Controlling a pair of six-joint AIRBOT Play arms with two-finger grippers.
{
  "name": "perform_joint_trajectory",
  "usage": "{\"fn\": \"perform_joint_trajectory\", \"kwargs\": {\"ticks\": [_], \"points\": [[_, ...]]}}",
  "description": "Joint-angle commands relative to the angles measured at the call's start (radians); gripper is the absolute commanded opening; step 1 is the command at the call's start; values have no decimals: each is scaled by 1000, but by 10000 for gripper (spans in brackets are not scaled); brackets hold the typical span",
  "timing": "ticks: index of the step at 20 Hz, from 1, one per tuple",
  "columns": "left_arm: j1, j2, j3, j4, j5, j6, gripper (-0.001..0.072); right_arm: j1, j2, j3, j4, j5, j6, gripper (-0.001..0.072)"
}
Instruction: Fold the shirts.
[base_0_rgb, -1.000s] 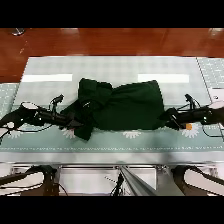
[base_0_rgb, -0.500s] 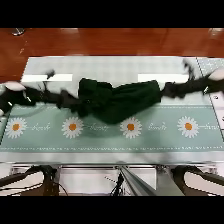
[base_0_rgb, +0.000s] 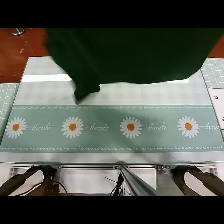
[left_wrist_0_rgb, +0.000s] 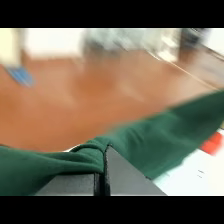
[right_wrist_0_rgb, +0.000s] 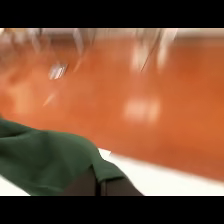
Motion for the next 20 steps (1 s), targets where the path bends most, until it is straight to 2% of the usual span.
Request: {"fn": "perform_joint_trajectory", "kwargs": {"ticks": [1, 6, 10, 12, 14, 17, 20], "points": [[55, 145, 158, 172, 30, -66, 24, 1, 174, 61, -144, 18, 2, 23], [39, 367, 143, 394, 6, -67, 24, 0, 330, 53, -215, 111, 4, 23], [-148, 425, 130, 442, -57, -78, 25, 0, 354, 45, -223, 297, 22, 23], [-216, 420, 60, 499, -56, -78, 25, 0, 359, -6, -224, 333, 25, 23], [-226, 403, -68, 542, -56, -78, 24, 0, 362, -100, -221, 341, 26, 24], [-226, 322, -250, 529, -56, -78, 25, 1, 362, -269, -217, 313, 21, 23], [-226, 157, -330, 518, -55, -77, 25, 1, 352, -478, -235, 179, -13, 24]]}}
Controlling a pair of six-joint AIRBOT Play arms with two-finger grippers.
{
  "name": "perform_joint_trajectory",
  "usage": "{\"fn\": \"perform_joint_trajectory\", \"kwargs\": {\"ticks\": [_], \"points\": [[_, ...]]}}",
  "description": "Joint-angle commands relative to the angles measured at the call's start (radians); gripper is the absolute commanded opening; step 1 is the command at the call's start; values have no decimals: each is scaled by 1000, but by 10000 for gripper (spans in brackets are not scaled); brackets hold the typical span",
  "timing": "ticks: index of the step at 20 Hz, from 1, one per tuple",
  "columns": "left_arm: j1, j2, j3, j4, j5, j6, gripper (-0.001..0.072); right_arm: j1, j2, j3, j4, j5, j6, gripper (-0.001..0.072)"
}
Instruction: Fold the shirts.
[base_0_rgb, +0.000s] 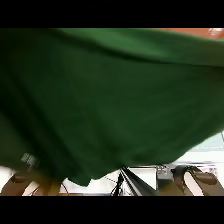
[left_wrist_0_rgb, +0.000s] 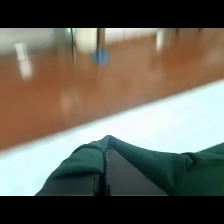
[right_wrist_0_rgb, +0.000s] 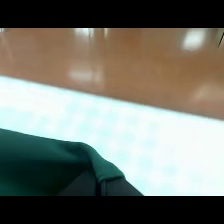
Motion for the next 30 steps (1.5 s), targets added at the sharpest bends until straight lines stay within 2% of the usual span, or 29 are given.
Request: {"fn": "perform_joint_trajectory", "kwargs": {"ticks": [1, 4, 8, 14, 15, 16, 17, 18, 21, 23, 24, 26, 28, 30], "points": [[-8, -179, -92, -3, -1, 0, 25, 0, -22, -227, -36, -133, -26, 23], [-8, -395, -92, -82, 34, 1, 25, 0, -150, -328, -82, -227, -25, 23], [-8, -634, -92, -181, 76, 0, 25, 0, -456, -333, -62, -360, -8, 24], [-12, -861, -92, -332, 106, -1, 33, 0, -866, -248, 227, -577, -3, 24], [-14, -881, -92, -341, 102, -14, 139, -2, -912, -222, 251, -576, 19, 25], [-14, -896, -92, -341, 88, -41, 424, -10, -953, -195, 281, -565, 45, 109], [-13, -906, -92, -340, 58, -58, 698, -23, -977, -180, 317, -550, 55, 417], [-5, -911, -92, -330, 0, -57, 710, -41, -986, -174, 354, -528, 50, 628], [57, -909, -93, -173, -260, -60, 709, -128, -963, -173, 335, -343, 21, 623], [106, -895, -122, -55, -397, -121, 708, -182, -937, -173, 169, -164, 8, 622], [127, -860, -180, -40, -396, -118, 708, -199, -915, -179, 23, -77, 8, 623], [168, -759, -358, -33, -327, -79, 708, -227, -829, -274, -145, -38, 8, 622], [234, -637, -599, -29, -229, 1, 708, -274, -700, -478, -134, -170, 44, 622], [335, -529, -826, -29, -131, 24, 708, -308, -568, -733, -35, -319, 48, 622]]}}
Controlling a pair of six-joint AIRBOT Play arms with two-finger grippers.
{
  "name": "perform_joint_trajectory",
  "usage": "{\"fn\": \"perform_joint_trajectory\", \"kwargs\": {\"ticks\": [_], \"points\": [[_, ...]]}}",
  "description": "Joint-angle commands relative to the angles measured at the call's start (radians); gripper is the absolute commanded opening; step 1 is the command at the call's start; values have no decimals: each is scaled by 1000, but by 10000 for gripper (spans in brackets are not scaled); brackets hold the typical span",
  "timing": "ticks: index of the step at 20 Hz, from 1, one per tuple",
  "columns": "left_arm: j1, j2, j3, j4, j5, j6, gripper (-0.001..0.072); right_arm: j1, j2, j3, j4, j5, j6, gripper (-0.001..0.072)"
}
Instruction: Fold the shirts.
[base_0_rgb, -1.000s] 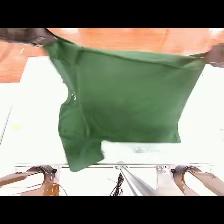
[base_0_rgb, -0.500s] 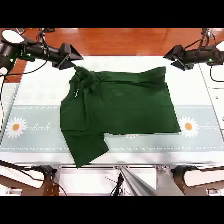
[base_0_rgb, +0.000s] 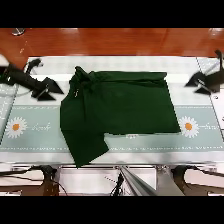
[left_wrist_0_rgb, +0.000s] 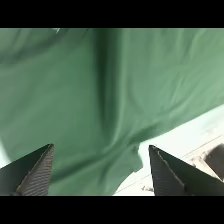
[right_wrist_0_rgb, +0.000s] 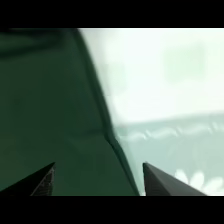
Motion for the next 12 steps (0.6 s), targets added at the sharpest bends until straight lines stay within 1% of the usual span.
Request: {"fn": "perform_joint_trajectory", "kwargs": {"ticks": [1, 2, 4, 6, 9, 12], "points": [[156, 177, -364, 15, 138, 67, 708, -54, 204, -359, 78, -157, -37, 622], [211, 222, -458, -29, 172, 97, 708, -53, 259, -450, 142, -184, -82, 622], [291, 271, -598, -153, 206, 183, 708, -53, 342, -573, 268, -220, -127, 623], [309, 271, -685, -196, 222, 227, 708, -53, 395, -634, 365, -226, -169, 622], [273, 270, -750, -201, 290, 251, 707, -53, 425, -651, 393, -213, -177, 622], [212, 268, -779, -250, 330, 286, 707, -53, 428, -651, 396, -191, -177, 623]]}}
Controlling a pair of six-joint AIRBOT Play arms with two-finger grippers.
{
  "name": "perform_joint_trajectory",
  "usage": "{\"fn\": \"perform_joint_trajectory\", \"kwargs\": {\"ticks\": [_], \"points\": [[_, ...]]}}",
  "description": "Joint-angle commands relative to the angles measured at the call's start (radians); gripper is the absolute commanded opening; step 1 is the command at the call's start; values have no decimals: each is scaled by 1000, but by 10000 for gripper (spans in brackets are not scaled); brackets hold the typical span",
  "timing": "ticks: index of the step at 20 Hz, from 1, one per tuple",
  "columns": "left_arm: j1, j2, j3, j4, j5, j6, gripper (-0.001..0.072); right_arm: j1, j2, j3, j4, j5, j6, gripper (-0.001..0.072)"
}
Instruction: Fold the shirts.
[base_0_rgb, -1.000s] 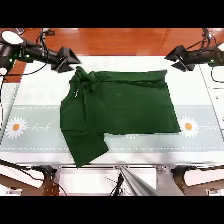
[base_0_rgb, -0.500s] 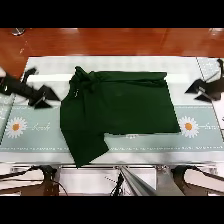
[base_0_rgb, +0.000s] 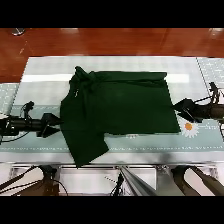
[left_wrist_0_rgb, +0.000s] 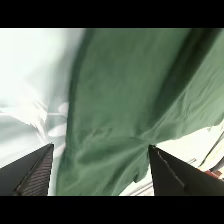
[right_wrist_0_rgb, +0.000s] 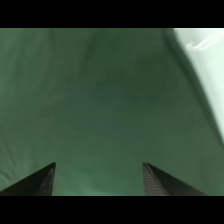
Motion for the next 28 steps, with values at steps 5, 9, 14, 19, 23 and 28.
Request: {"fn": "perform_joint_trajectory", "kwargs": {"ticks": [5, 9, 14, 19, 23, 28], "points": [[-136, 6, -58, -51, 108, 57, 90, -74, 22, 4, -11, 13, 6, 622], [-119, 7, -58, -53, 85, 67, 25, -314, 22, -14, -266, 90, 88, 622], [-120, 7, -59, -54, 85, 71, 25, -323, 21, -153, -290, 69, 83, 622], [-122, 7, -60, -54, 86, 82, 25, -237, -31, -152, -216, 57, 47, 623], [-122, 7, -60, -54, 87, 82, 25, -213, -142, -152, -123, 23, -9, 622], [-122, 7, -60, -55, 101, 82, 25, -150, -176, -152, 7, -71, -45, 593]]}}
